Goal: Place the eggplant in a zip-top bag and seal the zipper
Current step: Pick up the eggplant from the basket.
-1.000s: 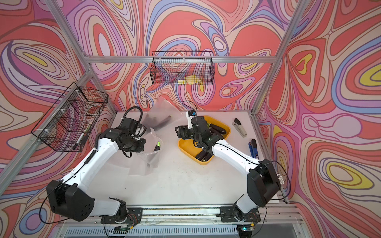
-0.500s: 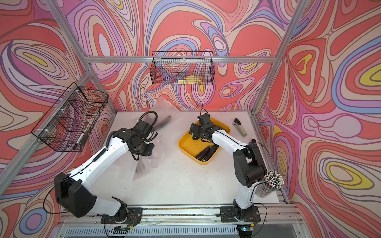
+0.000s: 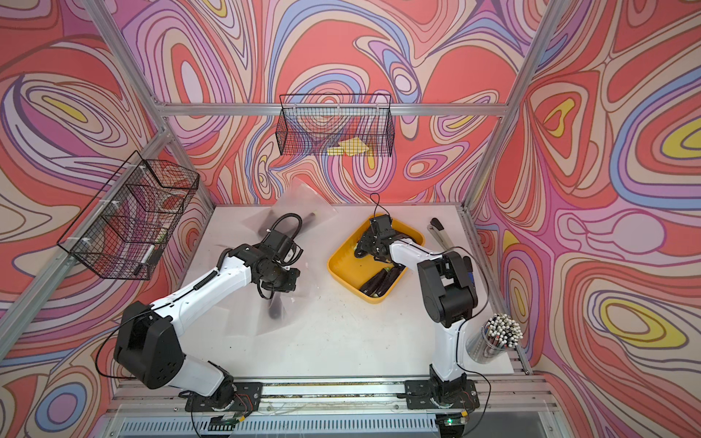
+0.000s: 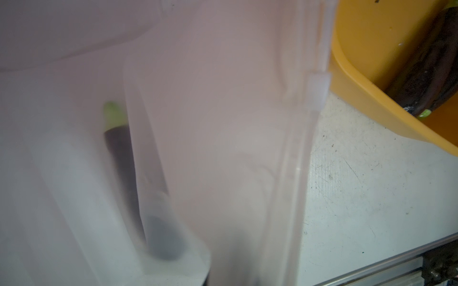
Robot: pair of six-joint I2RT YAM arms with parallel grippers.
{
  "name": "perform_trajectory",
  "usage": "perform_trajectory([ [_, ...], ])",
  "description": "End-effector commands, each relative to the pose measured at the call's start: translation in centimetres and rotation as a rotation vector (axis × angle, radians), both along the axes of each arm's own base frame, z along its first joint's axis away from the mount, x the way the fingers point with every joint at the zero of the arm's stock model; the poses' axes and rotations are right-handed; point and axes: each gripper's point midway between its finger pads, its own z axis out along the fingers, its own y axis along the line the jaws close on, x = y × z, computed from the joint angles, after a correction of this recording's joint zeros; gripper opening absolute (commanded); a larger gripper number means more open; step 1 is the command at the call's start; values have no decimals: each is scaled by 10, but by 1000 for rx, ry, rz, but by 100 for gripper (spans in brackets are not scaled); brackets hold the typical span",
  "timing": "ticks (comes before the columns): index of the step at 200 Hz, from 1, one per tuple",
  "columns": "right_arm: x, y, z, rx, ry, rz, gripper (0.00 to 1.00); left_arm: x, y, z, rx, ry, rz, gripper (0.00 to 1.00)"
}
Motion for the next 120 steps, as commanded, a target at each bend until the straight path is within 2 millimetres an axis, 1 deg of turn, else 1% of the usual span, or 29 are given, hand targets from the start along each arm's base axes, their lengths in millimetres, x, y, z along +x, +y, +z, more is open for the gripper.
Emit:
perform_trajectory([
  [1,16,2,1,39,-3,-33,71,2,-3,-5,-20,-12,17,0],
  [19,25,0,-7,49,6,-41,69,0,-6,-8,-33,-11,8,0],
  [38,33,4,-9,72,-7,-38,66,0,-7,-10,-43,-13,4,0],
  [52,37,4,-10,91,-3,-49,59,-1,-7,-11,-44,-13,4,0],
  [71,36,6,-11,118,4,-58,48,-1,-5,-9,-36,-19,6,0],
  [79,34,7,-8,126,3,-57,46,-1,-4,-8,-32,-24,7,0],
  [94,29,7,-6,143,1,-65,45,-1,-2,-7,-29,-29,9,0],
  [103,27,5,-1,147,-10,-69,44,-2,-2,-7,-29,-28,11,0],
  [120,19,3,18,146,-28,-67,42,-1,-5,-5,-41,-29,11,0],
])
